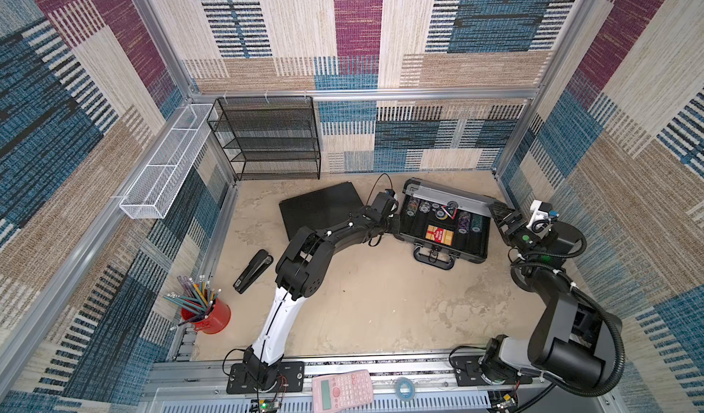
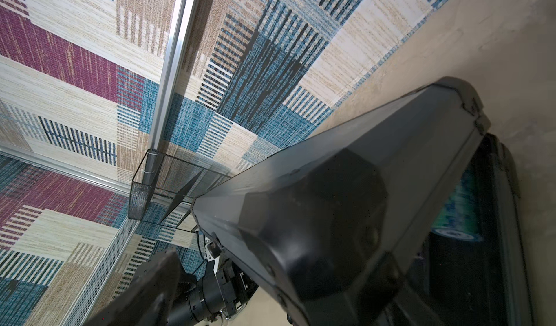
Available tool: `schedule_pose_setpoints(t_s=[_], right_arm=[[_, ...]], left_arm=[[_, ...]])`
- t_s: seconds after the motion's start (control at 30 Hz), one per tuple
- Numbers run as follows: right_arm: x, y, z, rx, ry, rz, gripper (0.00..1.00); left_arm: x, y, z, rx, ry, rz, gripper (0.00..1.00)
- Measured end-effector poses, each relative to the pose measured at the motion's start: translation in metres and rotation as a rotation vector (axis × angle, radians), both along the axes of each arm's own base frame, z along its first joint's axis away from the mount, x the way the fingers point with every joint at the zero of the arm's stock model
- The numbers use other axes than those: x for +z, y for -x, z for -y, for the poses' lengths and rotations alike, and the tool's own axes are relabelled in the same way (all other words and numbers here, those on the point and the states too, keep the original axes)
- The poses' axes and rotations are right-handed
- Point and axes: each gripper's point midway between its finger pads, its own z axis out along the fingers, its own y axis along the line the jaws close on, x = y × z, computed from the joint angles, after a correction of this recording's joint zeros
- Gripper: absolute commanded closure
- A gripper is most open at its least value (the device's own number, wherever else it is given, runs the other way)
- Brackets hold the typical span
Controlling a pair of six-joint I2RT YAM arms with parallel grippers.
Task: Open the poker set cases
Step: Open the case lid on the poker set case.
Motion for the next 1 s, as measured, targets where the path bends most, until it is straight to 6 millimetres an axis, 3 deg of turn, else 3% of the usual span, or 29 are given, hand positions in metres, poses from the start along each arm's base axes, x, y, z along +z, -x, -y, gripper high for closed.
schedule_pose_setpoints(t_s=[0.3, 0.57, 0.73, 1.0], right_arm=[[0.002, 0.001, 0.000, -0.003, 0.006, -0.003, 0.01], [0.001, 0.002, 0.001, -0.011, 0.031, -0.004, 0.01], [0.003, -0.001, 0.002, -0.005, 0.031, -0.004, 0.01], [0.012, -0.020, 0.009, -0.005, 0.089, 0.014, 0.01]], left_arm=[[-0.005, 0.032, 0.010, -0.039, -0.006, 0.004, 0.99], [-0.010, 0.060, -0.003, -0.027, 0.032, -0.033, 0.99], [-0.010, 0.065, -0.006, -0.007, 0.054, -0.047, 1.00], [-0.010, 0.079, -0.017, 0.012, 0.071, -0.077, 1.00]])
